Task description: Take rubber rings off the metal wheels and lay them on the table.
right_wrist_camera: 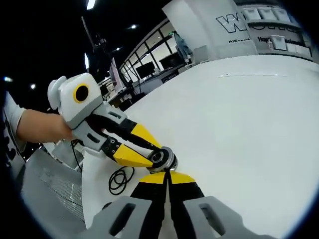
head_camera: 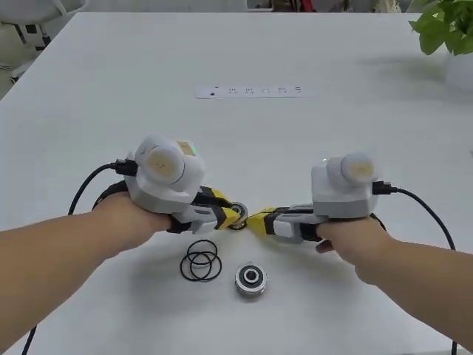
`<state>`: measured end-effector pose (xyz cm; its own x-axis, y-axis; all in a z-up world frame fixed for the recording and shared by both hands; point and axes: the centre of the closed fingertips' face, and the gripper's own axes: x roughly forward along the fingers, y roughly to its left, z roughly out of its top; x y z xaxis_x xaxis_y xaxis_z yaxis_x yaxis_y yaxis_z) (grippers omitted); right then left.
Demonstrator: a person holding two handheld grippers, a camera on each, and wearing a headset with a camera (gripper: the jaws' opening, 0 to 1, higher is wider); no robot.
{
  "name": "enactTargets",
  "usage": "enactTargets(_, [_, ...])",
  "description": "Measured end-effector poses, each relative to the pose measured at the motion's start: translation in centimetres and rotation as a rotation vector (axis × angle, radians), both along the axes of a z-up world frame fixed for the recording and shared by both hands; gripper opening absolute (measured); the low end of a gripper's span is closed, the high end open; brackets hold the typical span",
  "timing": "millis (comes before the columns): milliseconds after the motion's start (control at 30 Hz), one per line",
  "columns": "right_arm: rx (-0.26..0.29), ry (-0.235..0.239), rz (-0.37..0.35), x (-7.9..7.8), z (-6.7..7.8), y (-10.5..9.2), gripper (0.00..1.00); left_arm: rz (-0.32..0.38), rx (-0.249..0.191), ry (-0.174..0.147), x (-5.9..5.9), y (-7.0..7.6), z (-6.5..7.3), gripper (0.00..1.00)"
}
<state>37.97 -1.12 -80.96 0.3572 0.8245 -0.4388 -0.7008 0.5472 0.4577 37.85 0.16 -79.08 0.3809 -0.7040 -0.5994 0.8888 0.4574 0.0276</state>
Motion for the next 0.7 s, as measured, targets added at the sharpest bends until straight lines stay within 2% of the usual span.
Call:
enactTargets(133, [0.009, 0.009, -0.014, 0.0, 0.2, -0.1, 0.0, -0.002, -0.001, 0.001, 0.0, 0.0, 0.0, 0.12])
enactTargets(233, [0.042, 0.019, -0.048, 0.6, 0.8, -0.5, 0.0, -0.003, 0.0, 0.001, 0.0, 0.0, -0.1, 0.12])
enactTargets(367, [0.067, 0.029, -0.066, 0.4, 1.3, -0.1, 0.0, -0.007, 0.004, 0.002, 0.0, 0.0, -0.1, 0.12])
enactTargets(633, [0.061, 0.029, -0.075, 0.3, 1.5, 0.0, 0.0, 0.001, 0.017, -0.001, 0.0, 0.0, -0.1, 0.12])
enactTargets(667, [0.078, 0.032, -0.07, 0.2, 1.8, 0.3, 0.0, 0.003, 0.018, -0.001, 0.1, 0.0, -0.1, 0.12])
enactTargets(700, [0.055, 0.023, -0.073, 0.2, 1.7, 0.2, 0.0, 0.004, 0.02, -0.003, 0.1, 0.0, -0.1, 0.11])
